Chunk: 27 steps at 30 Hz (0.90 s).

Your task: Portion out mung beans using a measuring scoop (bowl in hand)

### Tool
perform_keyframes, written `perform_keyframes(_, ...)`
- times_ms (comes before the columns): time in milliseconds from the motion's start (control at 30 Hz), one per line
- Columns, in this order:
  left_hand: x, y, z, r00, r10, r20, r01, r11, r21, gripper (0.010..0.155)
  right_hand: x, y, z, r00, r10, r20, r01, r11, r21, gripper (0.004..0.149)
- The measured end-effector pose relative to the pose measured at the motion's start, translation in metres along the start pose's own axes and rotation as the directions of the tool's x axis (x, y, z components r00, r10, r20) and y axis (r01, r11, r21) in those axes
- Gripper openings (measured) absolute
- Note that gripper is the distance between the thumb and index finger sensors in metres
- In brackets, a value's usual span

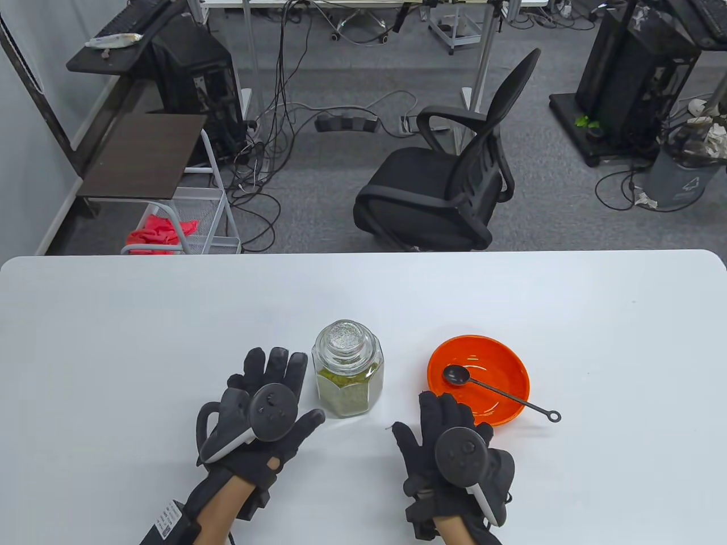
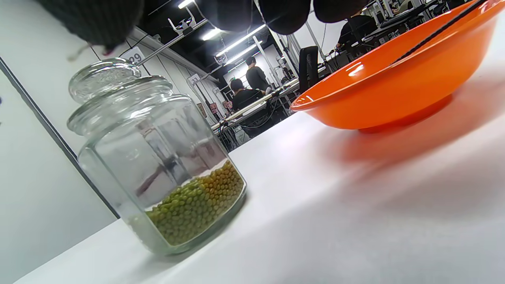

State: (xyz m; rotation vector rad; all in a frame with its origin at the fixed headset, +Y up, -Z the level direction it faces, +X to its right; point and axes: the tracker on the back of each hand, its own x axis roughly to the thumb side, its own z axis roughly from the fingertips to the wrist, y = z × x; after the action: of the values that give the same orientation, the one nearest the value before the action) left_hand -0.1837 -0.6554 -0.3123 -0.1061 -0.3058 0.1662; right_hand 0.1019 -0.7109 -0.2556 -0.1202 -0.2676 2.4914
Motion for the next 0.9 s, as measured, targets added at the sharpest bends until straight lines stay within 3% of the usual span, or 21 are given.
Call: perform_keyframes(900,0.019,0.040,-0.053,0.999,0.048,0.014,-0.048,0.999,0.011,0.090,0.000,-0.004,0.000,1.000,-0.019,-0.003,0.019,1.000,0.006,0.075)
